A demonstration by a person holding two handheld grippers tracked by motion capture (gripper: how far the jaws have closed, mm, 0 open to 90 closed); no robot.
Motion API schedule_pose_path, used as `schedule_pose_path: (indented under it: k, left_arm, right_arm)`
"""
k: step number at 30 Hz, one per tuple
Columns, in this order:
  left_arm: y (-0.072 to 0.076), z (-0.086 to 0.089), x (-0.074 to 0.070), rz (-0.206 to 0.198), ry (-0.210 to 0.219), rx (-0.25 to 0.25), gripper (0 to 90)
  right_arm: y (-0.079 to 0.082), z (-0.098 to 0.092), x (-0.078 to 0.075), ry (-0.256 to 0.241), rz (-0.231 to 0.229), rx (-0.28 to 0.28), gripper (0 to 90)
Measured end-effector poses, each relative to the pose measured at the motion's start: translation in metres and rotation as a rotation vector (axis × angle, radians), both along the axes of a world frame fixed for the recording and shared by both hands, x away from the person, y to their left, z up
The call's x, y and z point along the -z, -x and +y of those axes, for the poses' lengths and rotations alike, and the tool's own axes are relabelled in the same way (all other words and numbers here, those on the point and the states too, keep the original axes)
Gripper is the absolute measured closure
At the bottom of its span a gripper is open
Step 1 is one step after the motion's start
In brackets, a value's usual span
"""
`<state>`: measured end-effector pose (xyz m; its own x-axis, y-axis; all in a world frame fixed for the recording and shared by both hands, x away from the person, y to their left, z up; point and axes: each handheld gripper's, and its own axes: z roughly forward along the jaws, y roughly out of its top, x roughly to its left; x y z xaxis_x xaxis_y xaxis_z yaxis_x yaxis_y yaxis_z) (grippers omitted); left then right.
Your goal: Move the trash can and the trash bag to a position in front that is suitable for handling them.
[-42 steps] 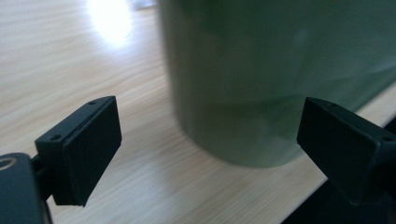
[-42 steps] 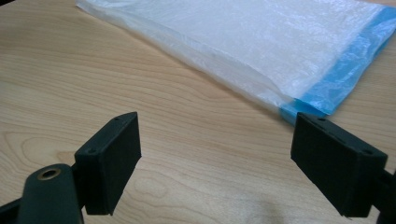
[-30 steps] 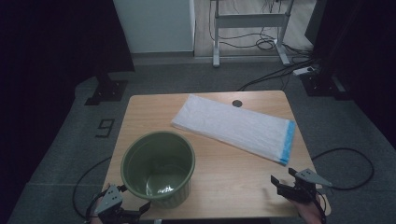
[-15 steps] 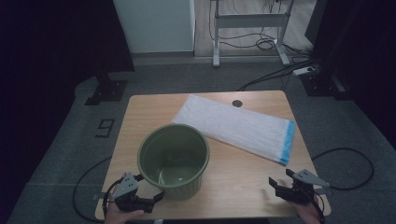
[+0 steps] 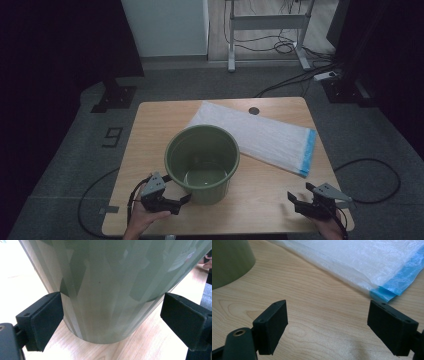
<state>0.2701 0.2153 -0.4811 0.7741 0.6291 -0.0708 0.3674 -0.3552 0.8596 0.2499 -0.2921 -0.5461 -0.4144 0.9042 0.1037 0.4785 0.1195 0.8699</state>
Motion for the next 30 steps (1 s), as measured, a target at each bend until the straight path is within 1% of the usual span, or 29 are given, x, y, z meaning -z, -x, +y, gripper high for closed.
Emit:
schedule_pose_path:
  k: [9, 23, 26, 30]
  left_arm:
    - [-0.014, -0.016, -0.001, 0.014, -0.001, 0.012, 4.9]
    - [-0.026, -0.033, -0.002, 0.024, 0.002, 0.019, 5.2]
    - [-0.027, -0.034, -0.001, 0.025, 0.003, 0.018, 5.2]
    - [-0.023, -0.03, -0.001, 0.018, -0.012, -0.009, 6.1]
  right_arm:
    - [0.0, 0.003, 0.002, 0.019, 0.006, -0.02, 16.2]
    - [0.0, 0.006, 0.004, 0.034, 0.013, -0.033, 16.2]
    - [0.0, 0.006, 0.004, 0.039, 0.013, -0.035, 16.2]
    - [0.0, 0.006, 0.004, 0.039, 0.012, -0.032, 16.2]
